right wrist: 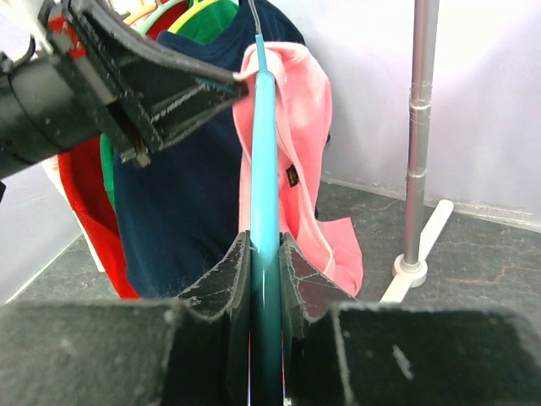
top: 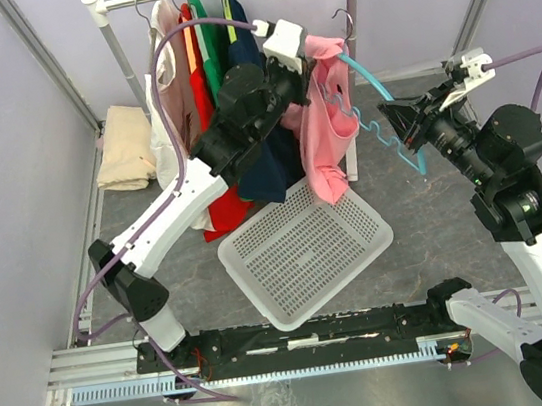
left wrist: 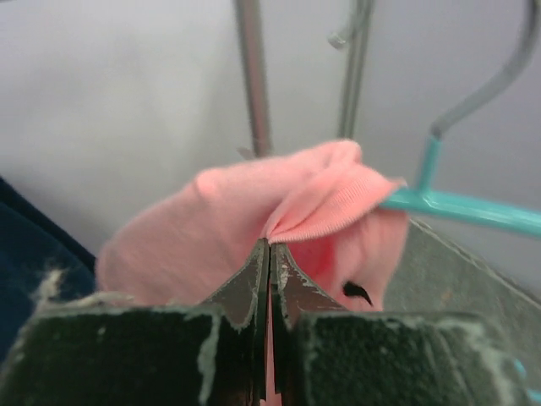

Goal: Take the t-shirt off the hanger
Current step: Remove the T-shirt from the hanger, then place the hanger on the clothesline, then place the T-shirt in the bin, then pick up the hanger from the clothesline.

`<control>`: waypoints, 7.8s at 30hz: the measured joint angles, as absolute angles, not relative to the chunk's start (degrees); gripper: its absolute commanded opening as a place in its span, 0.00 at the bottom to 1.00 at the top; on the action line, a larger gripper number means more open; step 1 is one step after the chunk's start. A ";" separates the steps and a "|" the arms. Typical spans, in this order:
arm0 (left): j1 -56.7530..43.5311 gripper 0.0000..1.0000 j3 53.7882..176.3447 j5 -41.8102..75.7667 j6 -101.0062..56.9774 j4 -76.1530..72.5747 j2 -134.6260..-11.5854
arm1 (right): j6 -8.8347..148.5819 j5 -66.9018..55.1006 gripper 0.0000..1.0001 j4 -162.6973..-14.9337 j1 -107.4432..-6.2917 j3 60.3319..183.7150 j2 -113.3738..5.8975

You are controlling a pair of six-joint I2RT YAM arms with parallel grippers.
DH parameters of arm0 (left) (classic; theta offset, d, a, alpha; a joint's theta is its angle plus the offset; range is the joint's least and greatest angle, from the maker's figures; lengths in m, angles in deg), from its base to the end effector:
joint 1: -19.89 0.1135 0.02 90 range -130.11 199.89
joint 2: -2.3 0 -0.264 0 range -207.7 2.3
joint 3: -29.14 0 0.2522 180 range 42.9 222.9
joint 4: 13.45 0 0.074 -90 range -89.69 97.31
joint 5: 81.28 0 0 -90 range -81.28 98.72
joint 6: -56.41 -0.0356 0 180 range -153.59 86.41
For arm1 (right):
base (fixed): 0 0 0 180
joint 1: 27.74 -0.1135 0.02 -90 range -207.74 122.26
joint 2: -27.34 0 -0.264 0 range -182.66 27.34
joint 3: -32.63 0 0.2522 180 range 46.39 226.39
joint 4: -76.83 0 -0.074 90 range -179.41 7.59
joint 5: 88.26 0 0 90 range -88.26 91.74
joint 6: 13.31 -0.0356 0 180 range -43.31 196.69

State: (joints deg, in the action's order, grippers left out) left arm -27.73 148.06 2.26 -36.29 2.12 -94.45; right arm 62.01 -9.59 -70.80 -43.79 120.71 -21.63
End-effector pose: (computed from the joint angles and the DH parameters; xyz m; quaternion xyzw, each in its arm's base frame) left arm 0.2680 -0.2878 0.4834 0.2443 0.6190 -0.2502 0.7032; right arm 0.1427 0.0483 0.4845 -0.0817 0.6601 0.2603 0.6998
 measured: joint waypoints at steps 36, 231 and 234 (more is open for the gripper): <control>-19.95 0.03 171.93 -13.39 -35.07 13.46 -111.65 | 64.55 -6.90 0.02 -66.95 -43.75 124.43 -12.97; -21.98 0.86 125.33 -14.29 -21.17 1.83 -58.87 | 68.83 23.41 0.67 -72.26 -75.42 167.79 -76.42; -21.98 0.86 125.24 -14.29 -21.17 1.83 -58.89 | 69.20 25.47 0.64 -71.48 -75.42 169.08 -77.91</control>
